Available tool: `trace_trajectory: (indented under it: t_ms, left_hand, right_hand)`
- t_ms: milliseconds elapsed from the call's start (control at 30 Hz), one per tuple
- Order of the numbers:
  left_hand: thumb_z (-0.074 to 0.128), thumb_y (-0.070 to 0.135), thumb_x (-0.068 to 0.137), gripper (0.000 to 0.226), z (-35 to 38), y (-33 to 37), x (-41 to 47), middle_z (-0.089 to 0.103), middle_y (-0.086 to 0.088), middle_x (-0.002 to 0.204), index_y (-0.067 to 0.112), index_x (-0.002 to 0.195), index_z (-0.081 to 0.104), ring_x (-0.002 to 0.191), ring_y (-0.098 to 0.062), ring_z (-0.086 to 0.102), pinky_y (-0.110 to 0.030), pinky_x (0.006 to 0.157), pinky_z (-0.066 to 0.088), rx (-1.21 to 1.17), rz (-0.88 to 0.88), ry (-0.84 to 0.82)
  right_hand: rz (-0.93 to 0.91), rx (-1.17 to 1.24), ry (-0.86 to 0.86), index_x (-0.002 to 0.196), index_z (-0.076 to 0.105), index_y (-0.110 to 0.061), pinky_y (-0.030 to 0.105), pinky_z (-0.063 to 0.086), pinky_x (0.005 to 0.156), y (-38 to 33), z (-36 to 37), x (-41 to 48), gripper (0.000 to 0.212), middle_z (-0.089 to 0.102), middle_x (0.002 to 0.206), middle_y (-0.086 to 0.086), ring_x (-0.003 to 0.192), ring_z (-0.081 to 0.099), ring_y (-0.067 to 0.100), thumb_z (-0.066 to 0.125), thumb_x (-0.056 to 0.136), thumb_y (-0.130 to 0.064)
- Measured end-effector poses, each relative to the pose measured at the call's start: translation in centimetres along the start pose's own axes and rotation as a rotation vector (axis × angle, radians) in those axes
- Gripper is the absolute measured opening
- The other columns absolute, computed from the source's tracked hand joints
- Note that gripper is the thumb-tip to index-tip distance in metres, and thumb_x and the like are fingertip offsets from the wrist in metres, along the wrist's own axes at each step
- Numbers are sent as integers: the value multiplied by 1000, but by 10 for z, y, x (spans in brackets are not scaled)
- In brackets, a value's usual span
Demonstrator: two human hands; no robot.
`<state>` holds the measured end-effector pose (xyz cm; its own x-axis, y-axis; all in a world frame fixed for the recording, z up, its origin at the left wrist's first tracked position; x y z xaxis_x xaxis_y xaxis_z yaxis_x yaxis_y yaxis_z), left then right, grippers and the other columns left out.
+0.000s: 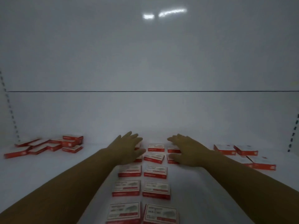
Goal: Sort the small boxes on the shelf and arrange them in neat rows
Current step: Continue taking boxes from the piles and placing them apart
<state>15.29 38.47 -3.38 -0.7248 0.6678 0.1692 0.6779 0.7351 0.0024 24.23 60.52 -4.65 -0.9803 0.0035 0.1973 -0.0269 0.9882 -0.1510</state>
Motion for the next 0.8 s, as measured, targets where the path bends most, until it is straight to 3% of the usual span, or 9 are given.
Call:
trace_trajectory:
  t_ms: [200,433,667,800]
  left_hand:
    - [29,62,89,65,-21,-125,-94,9,4,156,30,145,16,143,-14,2,-35,114,3,20,-69,59]
    - [33,60,89,66,-16,-276,-178,12,3,155,28,145,18,142,-17,10,-38,114,10,99,-280,-67]
    - [35,60,89,64,7,-333,-177,17,4,154,30,144,21,140,-14,17,-34,113,16,-23,-331,-65]
    - [36,57,89,57,12,-359,-180,32,6,148,31,139,32,135,-14,29,-33,109,24,7,-399,89]
  right_hand:
    - [-136,-87,-97,148,7,-30,35,1,115,-123,22,41,73,4,158,-1,145,0,16,40,89,-60]
    - [-241,-16,-96,147,12,-33,32,4,114,-268,68,83,68,6,158,-4,144,1,12,40,90,-58]
    - [-283,-17,-137,146,13,-34,36,7,115,-327,115,139,67,6,158,-4,144,5,16,38,89,-59]
    - [-334,68,-75,146,16,-35,35,12,114,-352,124,180,68,14,156,-6,143,13,14,42,88,-59]
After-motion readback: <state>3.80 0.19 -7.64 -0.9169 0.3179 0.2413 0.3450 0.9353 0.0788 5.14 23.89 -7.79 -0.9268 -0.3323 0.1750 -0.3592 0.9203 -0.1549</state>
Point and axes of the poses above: each hand's wrist, its own x-axis towards the middle knuckle, its own z-axis out of the palm, y = z × x, the point moved 1 cm from there along x, towards the middle knuckle
